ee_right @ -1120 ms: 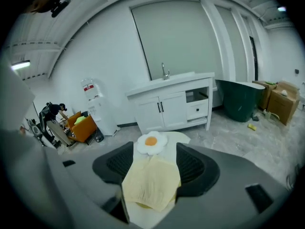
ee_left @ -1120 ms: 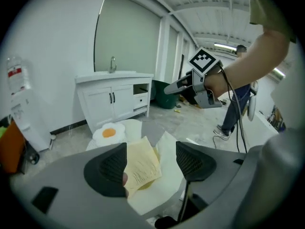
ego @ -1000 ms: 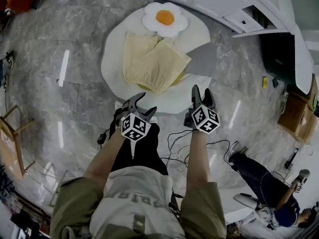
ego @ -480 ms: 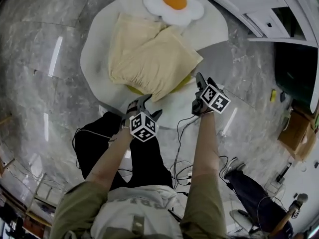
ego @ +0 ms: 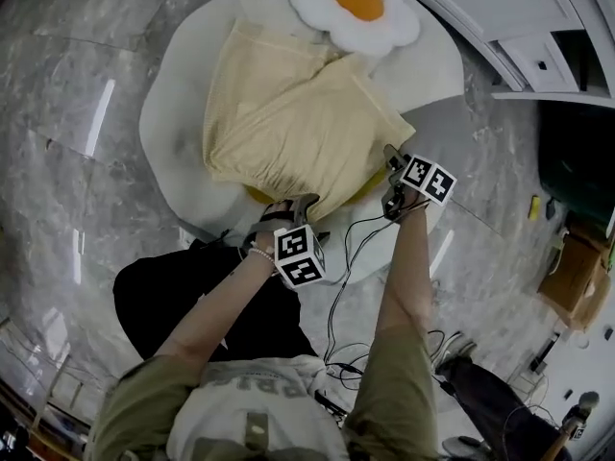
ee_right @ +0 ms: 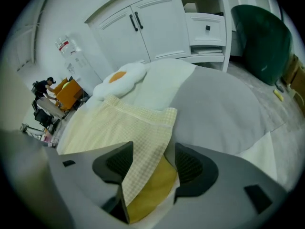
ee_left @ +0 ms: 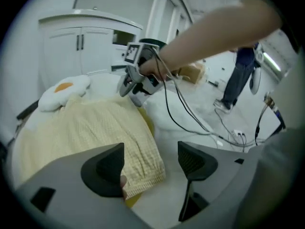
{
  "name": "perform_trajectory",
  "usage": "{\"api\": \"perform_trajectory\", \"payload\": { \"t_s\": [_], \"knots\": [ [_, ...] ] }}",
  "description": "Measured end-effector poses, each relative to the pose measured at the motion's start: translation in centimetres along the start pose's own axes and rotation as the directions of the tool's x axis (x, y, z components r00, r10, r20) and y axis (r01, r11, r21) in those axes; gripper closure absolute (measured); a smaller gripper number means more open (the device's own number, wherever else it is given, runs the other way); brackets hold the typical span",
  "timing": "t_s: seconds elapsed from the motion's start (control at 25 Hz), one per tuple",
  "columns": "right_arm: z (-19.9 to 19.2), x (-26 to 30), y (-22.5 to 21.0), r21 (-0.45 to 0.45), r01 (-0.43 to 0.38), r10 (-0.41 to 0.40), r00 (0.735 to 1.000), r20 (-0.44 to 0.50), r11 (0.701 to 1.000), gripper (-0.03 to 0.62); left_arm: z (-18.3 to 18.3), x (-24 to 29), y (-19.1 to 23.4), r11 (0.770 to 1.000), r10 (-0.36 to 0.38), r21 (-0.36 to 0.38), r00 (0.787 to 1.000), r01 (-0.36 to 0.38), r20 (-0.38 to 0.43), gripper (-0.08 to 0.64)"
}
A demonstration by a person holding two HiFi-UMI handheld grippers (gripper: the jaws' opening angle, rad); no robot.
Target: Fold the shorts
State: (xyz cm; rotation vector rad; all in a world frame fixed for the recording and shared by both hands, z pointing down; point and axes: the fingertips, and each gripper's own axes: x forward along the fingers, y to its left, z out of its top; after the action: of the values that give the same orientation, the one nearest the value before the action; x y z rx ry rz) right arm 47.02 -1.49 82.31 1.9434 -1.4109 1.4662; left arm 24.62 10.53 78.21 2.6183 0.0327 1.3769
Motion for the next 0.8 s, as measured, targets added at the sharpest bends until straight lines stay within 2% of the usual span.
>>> {"api": "perform_trajectory", "payload": {
  "t_s": [0.08, 0.2, 0.32, 0.44, 0.6, 0.72, 0.8],
  "knots": [
    [-0.2, 0.9, 0.0, -0.031, 0.004, -0.004, 1.0, -0.013, 1.0, 0.31, -1.6, 1.1, -0.5, 0.999, 0.021, 0.048, 0.998, -0.018, -0.052, 0.222],
    [-0.3, 2.1, 0.3, -0.044, -0.012, 0.01, 0.999, -0.042, 0.999, 0.31, -3.7, 2.9, -1.5, 0.998, 0.038, 0.048, 0.995, -0.033, -0.092, 0.219],
    [-0.8, 3.4, 0.6, -0.079, -0.01, 0.001, 0.994, -0.108, 0.997, 0.31, -4.8, 4.3, -1.4, 0.998, 0.066, -0.002, 0.993, -0.067, -0.099, 0.219],
    [-1.4, 4.2, 0.7, -0.075, -0.018, 0.007, 0.988, -0.154, 0.997, 0.319, -4.8, 4.9, -1.0, 0.997, 0.052, -0.045, 0.992, -0.058, -0.119, 0.218],
    [-1.3, 4.2, 1.3, -0.035, -0.076, 0.07, 0.986, -0.151, 0.997, 0.421, -5.1, 5.1, -0.8, 0.997, -0.013, -0.075, 0.99, 0.002, -0.141, 0.221],
    [-1.1, 3.8, 1.4, -0.038, -0.104, 0.097, 0.984, -0.152, 0.994, 0.552, -5.1, 4.7, -0.6, 0.992, -0.077, -0.111, 0.986, 0.061, -0.145, 0.291],
    [-0.8, 3.4, 1.7, -0.034, -0.131, 0.124, 0.98, -0.153, 0.991, 0.566, -4.9, 4.4, -0.8, 0.986, -0.125, -0.129, 0.981, 0.106, -0.149, 0.348]
  ]
}}
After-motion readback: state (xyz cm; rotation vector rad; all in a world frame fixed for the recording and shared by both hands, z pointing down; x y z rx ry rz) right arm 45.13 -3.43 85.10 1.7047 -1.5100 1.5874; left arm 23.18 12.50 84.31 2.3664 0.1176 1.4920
